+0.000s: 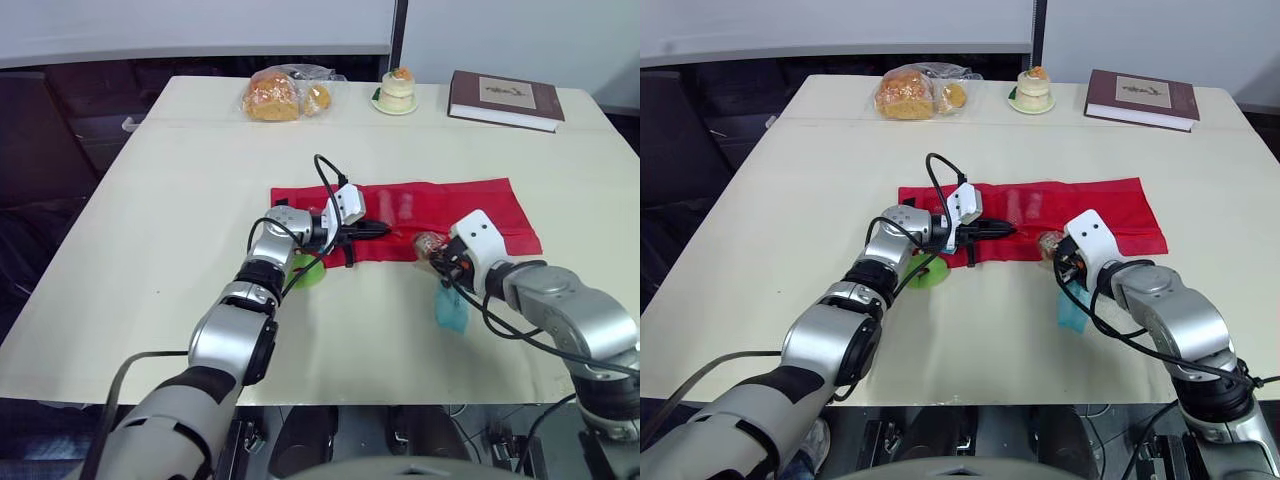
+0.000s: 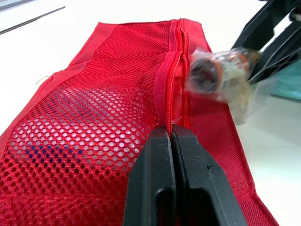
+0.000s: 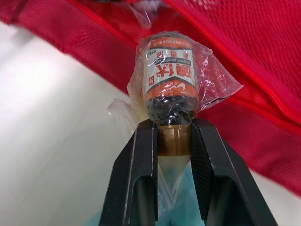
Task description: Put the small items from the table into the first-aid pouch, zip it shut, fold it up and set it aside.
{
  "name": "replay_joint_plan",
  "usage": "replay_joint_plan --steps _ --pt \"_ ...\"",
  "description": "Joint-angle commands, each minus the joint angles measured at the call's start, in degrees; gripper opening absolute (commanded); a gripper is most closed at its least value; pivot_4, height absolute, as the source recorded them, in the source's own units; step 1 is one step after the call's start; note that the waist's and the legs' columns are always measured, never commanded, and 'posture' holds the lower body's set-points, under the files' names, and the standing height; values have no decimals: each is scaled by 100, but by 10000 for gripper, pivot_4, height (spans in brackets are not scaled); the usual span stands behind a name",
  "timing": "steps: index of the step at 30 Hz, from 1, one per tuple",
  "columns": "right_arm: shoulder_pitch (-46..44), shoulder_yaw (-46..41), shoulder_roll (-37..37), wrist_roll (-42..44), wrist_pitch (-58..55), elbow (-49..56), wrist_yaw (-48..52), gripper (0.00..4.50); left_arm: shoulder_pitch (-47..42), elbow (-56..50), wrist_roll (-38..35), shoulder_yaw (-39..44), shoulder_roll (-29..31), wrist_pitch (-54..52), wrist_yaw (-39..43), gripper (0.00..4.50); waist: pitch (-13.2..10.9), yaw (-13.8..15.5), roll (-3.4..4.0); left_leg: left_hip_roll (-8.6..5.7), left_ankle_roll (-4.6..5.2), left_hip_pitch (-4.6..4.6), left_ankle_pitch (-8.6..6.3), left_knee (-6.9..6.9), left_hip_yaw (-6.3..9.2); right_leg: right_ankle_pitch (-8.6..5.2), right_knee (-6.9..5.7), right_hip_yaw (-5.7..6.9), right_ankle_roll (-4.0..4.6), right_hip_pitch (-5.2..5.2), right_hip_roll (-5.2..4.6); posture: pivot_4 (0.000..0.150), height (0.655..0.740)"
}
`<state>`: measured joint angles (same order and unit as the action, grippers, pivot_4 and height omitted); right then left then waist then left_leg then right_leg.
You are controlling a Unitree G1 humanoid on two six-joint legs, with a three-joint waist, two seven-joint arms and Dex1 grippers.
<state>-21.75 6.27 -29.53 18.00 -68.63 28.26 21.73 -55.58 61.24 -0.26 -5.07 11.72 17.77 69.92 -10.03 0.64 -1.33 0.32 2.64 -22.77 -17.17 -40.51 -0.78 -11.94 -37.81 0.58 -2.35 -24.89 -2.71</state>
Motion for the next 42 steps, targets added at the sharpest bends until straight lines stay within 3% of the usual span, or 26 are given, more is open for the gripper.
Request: replay_joint_plan --steps 1,9,16,21,34,35,36,38,39,42 --pt "-245 -84 312 -104 205 -553 -194 4133 39 -334 -212 31 -75 -25 216 0 0 -3 0 0 0 0 0 0 -1 0 0 -1 0 0 0 1500 7289" --pt "-611 -688 1220 -263 842 -1531 -861 4133 221 -536 -211 -86 -26 -51 430 0 1 -6 2 1 0 0 0 1 -3 1 -3 -2 0 -2 -1 1500 7289" --pt "-839 -531 1579 -515 1266 -1959 -1107 4133 359 -702 -213 -219 -89 -52 545 0 1 -37 3 2 0 0 0 2 -4 0 -4 -3 0 -4 -1 1500 7289" --pt "-1059 -876 2072 -550 1617 -2289 -1516 4133 359 -711 -230 -257 -87 -73 619 0 2 -119 4 2 0 1 0 2 -2 1 -8 -3 0 -4 -1 1500 7289" --pt "-828 -497 2010 -600 1922 -2001 -1097 4133 314 -609 -222 -268 19 -58 611 0 1 -140 5 4 0 0 0 11 -3 0 -4 -3 0 -9 -1 1500 7289" --pt "-769 -501 1963 -599 1907 -1937 -1064 14248 298 -588 -218 -258 33 -53 590 0 1 -137 5 4 0 0 0 11 -3 0 -4 -3 0 -9 -2 1500 7289" --pt "-704 -502 1910 -592 1881 -1854 -1024 16443 280 -562 -213 -245 47 -48 565 0 1 -136 4 4 0 -1 0 11 -4 0 -3 -3 0 -9 -2 1500 7289" --pt "-515 -452 1730 -558 1758 -1570 -866 27519 236 -490 -197 -217 83 -23 488 0 1 -139 4 4 0 -1 0 11 -6 0 -2 -5 0 -9 -3 1500 7289" --pt "-381 -407 1591 -500 1652 -1357 -722 30272 205 -441 -186 -202 103 -7 443 0 1 -138 5 4 0 -1 0 11 -6 0 -2 -5 0 -9 -3 1500 7289" --pt "-95 -342 1306 -360 1430 -885 -441 30272 130 -328 -184 -177 126 27 372 0 1 -138 5 4 0 -1 0 11 -3 0 -2 -3 0 -8 -2 1500 7289"
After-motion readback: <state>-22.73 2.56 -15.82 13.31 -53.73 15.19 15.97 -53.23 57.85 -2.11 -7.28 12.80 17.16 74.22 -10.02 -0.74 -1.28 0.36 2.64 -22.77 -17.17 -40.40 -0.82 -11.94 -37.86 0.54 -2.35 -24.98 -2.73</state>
